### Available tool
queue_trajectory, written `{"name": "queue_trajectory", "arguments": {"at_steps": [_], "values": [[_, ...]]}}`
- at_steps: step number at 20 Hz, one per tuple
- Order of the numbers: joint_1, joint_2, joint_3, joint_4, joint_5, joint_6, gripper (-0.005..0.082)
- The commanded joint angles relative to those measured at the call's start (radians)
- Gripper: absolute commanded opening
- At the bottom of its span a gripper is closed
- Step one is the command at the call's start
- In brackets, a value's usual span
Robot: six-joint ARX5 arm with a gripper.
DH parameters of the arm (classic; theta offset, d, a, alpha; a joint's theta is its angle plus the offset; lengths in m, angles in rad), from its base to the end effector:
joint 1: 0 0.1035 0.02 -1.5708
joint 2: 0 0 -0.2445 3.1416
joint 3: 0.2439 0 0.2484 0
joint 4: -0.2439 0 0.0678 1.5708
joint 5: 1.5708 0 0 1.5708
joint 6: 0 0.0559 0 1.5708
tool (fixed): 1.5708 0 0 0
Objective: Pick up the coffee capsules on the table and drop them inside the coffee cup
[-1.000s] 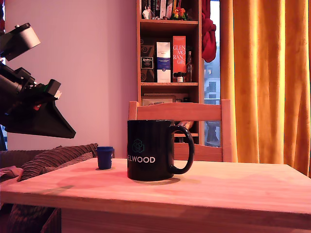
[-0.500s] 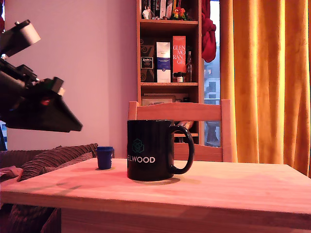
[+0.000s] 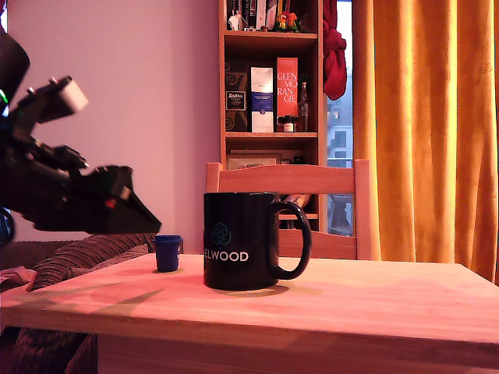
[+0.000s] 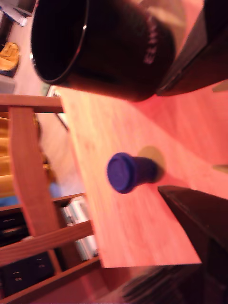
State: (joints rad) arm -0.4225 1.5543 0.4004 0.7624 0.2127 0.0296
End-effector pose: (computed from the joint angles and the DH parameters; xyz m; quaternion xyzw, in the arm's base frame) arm 0.2520 -0.1262 0.1051 0.0342 0.1889 -0.3092 0.9314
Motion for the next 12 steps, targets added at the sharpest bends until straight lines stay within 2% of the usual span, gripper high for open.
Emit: {"name": "queue_trajectory", "arguments": {"at_steps": [1, 6, 9, 12], "values": [[0.006, 0.051, -0.006, 0.045, 0.003, 0.005, 0.0548], [0.026, 0.165, 0.019, 0.164, 0.003, 0.005, 0.0547], [0.046, 0.229, 0.073, 0.165, 0.006, 0.005, 0.0547], [0.054, 0.28, 0.132, 0.163, 0.038, 0.005, 0.0547]]}}
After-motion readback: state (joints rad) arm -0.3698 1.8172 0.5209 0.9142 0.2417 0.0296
